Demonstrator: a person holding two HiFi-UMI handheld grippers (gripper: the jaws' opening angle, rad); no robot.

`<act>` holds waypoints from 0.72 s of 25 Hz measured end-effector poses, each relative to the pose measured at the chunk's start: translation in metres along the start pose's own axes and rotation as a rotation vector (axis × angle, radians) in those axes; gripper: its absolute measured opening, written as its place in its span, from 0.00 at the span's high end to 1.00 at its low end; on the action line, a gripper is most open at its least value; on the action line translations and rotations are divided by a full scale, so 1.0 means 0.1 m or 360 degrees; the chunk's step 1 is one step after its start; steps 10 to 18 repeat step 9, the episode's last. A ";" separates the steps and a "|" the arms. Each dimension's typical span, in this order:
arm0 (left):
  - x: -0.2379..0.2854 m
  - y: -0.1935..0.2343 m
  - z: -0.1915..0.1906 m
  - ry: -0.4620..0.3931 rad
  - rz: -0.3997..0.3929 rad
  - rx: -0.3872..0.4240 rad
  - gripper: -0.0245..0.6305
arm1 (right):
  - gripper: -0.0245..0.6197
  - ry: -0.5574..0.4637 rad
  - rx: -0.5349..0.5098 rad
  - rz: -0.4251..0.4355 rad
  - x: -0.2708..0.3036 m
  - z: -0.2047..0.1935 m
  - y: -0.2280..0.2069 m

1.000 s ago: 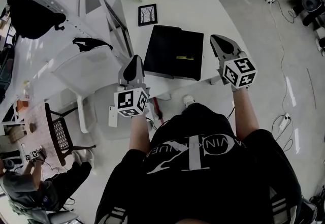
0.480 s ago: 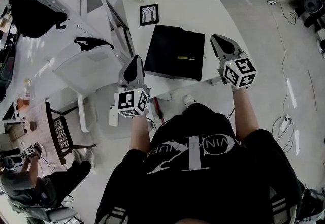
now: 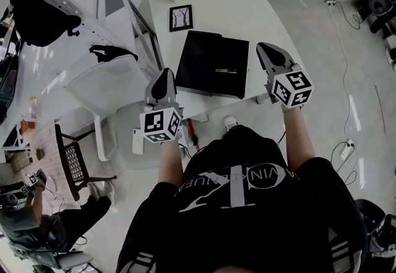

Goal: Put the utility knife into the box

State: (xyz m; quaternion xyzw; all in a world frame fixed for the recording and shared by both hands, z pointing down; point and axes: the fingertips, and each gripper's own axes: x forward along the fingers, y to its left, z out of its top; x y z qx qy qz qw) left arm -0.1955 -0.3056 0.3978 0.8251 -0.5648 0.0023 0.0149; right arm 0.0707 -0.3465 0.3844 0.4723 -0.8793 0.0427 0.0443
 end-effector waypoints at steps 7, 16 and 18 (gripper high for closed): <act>-0.02 -0.03 -0.01 0.0009 0.0001 -0.0004 0.95 | 0.94 0.0008 0.0011 -0.0003 -0.04 -0.02 -0.01; -0.03 -0.02 -0.01 0.0012 0.0001 -0.0003 0.95 | 0.94 0.0010 0.0012 -0.0002 -0.04 -0.03 0.00; -0.03 -0.02 -0.01 0.0012 0.0001 -0.0003 0.95 | 0.94 0.0010 0.0012 -0.0002 -0.04 -0.03 0.00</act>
